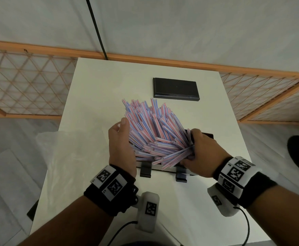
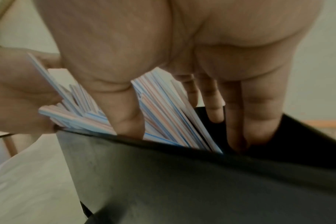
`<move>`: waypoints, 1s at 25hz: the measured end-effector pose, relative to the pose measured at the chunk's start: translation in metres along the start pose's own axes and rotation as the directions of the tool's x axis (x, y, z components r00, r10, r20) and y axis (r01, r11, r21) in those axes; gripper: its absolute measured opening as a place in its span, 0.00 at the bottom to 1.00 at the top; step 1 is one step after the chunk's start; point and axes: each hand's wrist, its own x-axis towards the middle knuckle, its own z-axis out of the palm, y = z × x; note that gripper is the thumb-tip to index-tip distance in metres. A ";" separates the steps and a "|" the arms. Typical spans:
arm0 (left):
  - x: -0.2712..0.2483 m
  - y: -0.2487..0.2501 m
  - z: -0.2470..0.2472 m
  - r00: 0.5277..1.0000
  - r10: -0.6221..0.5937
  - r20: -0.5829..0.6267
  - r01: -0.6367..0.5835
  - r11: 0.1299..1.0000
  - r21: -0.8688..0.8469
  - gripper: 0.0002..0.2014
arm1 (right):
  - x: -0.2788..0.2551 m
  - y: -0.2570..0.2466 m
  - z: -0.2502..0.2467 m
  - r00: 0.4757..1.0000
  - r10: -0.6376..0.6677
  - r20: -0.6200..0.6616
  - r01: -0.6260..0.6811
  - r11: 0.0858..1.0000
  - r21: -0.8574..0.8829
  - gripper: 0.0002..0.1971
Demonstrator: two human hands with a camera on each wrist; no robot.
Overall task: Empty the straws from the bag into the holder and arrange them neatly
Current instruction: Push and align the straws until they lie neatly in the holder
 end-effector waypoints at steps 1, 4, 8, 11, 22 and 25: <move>0.000 -0.001 0.000 1.000 -0.002 0.003 0.002 1.000 0.002 0.39 | 0.002 -0.003 0.002 0.999 -0.038 -0.016 0.038 0.999 -0.008 0.31; -0.001 -0.004 -0.002 1.000 -0.015 0.012 0.015 1.000 -0.007 0.37 | 0.008 -0.005 0.004 0.999 -0.017 0.029 0.016 1.000 0.014 0.34; 0.002 -0.010 -0.006 0.999 -0.032 0.042 0.033 0.999 -0.014 0.33 | 0.015 -0.007 0.012 0.997 0.020 0.079 -0.013 0.997 -0.080 0.42; 0.000 -0.010 -0.005 0.998 -0.021 0.060 0.019 1.000 0.023 0.33 | 0.018 -0.017 0.018 0.999 -0.001 0.041 0.004 0.997 -0.079 0.35; -0.009 -0.011 0.001 0.993 0.047 0.110 -0.062 0.989 0.133 0.29 | 0.004 -0.079 -0.001 0.987 -0.144 -0.078 0.110 0.937 -0.331 0.18; -0.009 -0.011 0.002 0.994 0.039 0.101 -0.051 0.992 0.119 0.30 | 0.007 -0.085 -0.002 0.978 -0.186 -0.098 0.145 0.934 -0.328 0.20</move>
